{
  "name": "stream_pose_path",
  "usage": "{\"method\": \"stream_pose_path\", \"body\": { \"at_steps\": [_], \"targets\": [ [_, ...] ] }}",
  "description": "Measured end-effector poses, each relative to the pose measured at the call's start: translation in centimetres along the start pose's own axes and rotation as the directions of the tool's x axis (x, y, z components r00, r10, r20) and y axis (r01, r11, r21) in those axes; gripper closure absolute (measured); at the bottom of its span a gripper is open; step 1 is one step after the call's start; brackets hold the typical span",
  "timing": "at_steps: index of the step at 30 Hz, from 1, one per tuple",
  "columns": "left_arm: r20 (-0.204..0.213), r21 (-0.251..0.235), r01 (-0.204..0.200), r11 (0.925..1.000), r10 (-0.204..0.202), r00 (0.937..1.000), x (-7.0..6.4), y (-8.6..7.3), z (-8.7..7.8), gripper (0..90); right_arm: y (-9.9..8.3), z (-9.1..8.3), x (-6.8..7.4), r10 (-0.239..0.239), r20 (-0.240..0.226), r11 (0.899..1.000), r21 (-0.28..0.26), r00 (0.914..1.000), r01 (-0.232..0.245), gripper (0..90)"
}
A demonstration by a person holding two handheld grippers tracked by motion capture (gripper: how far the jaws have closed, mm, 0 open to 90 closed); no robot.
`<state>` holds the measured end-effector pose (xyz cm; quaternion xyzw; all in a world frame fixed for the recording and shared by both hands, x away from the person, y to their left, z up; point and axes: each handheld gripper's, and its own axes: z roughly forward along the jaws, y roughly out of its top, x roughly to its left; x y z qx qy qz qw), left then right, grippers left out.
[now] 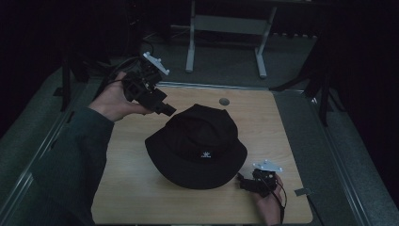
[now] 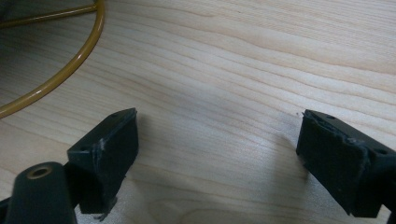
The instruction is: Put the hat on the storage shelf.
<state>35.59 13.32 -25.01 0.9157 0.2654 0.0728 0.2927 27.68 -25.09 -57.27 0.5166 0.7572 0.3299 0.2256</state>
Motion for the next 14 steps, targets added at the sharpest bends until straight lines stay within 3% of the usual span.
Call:
{"method": "stream_pose_path", "body": {
  "at_steps": [9, 14],
  "targets": [
    [-0.045, -0.065, 0.072, 0.9953, -0.075, 0.9962, 1.3, -1.5, -0.9, 37.0, 0.0, 0.0, 0.0, 0.001, 0.000, 1.000, 0.000, 1.0000, -0.001, 12.7],
    [-0.101, -0.090, 0.100, 0.9909, -0.109, 0.9889, 1.6, -2.3, -1.2, 37.4, 0.0, 0.0, 0.0, 0.001, 0.000, 1.000, 0.000, 1.0000, -0.001, 12.7]
  ]
}}
